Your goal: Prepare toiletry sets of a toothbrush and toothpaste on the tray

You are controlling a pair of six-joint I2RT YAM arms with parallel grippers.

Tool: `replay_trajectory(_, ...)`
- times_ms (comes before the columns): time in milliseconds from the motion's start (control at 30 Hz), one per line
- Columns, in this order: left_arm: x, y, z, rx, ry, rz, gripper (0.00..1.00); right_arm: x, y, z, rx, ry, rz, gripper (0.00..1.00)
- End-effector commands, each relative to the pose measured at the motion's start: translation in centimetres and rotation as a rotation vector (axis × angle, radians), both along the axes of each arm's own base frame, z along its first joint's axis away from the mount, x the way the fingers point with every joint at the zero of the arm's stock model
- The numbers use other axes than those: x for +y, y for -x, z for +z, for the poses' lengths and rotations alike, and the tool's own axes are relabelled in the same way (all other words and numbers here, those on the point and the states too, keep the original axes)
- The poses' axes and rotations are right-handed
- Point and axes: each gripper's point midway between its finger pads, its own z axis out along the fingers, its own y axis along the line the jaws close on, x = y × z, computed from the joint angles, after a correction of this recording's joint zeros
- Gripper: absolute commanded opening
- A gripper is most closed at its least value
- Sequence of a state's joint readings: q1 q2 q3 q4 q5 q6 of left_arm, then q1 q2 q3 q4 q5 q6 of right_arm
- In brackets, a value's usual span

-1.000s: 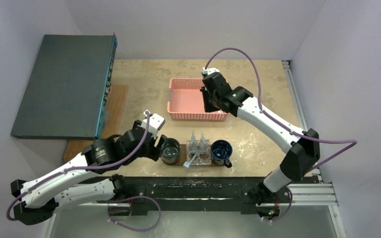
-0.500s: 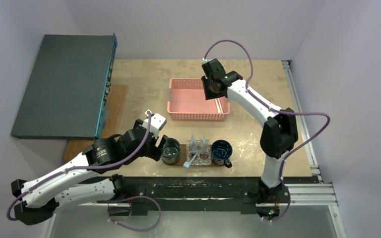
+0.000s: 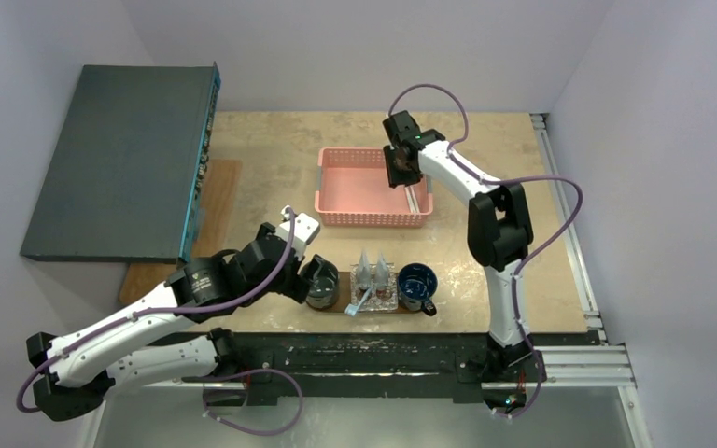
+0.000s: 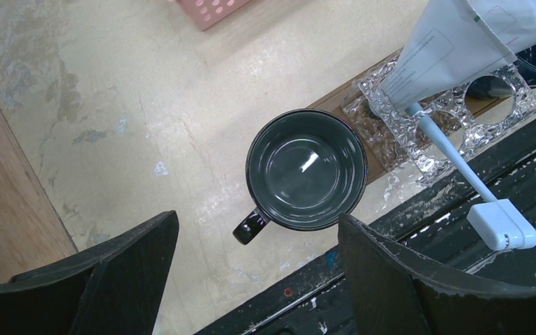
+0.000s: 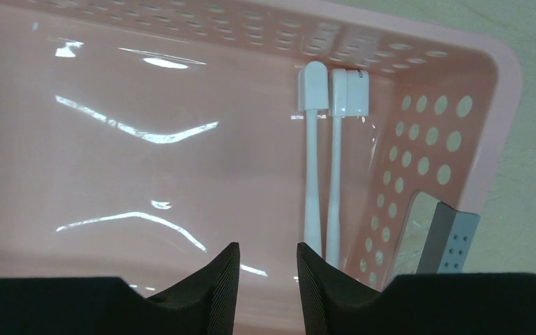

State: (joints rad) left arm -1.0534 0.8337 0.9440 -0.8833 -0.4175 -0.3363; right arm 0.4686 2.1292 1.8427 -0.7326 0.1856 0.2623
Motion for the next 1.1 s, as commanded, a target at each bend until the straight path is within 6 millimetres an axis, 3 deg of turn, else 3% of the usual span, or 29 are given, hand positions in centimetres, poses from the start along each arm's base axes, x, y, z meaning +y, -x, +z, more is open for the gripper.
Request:
replay_trajectory(0,-0.4,-0.3,0.4,-0.016,0.023,-0.008,0.84,-0.8,-2.1,0.5,-0.028,-0.022,-0.013,0.39)
replay_trajectory(433,-0.6,-0.6,0.0,0.002,0.018,-0.006,0.84,-1.5,-3.3,-2.4,0.017,-0.015,-0.028,0.44)
replay_trajectory(1067,-0.5,-0.7,0.0,0.003,0.020,-0.003,0.84,-1.5,-2.6,-6.0,0.100,-0.012,-0.017,0.42)
